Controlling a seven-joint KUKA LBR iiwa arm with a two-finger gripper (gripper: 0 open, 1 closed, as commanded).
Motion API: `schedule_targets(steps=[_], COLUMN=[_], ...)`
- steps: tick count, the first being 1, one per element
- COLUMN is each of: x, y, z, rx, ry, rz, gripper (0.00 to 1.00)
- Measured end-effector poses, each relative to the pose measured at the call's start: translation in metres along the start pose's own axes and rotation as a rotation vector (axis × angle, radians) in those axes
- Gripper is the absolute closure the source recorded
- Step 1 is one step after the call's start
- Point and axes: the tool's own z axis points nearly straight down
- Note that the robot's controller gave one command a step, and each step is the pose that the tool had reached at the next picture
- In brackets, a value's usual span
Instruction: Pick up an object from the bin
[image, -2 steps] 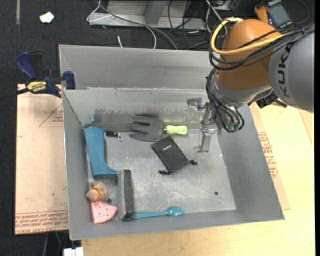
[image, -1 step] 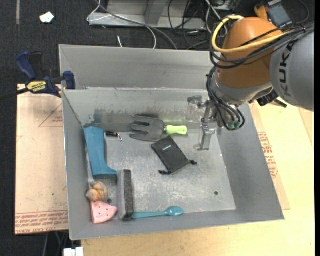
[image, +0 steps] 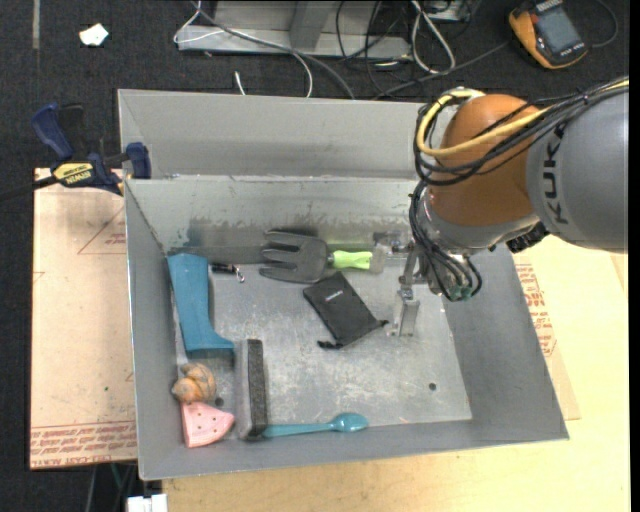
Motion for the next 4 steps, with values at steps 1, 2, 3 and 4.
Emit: schedule_targets(steps=[1, 2, 3, 4], x=[-0.022, 0.004, -0.019, -0.018], y=[0.008, 0.001, 0.020, 0.006], z=[0.057, 0.102, 0.113, 0.112], rx=[0.000, 0.000, -0.002, -0.001], ry=[-0.012, -0.002, -0.012, 0.001], rz=[-0.055, -0.157, -0.139, -0.244], gripper=[0.00, 0.00, 0.00, 1.00])
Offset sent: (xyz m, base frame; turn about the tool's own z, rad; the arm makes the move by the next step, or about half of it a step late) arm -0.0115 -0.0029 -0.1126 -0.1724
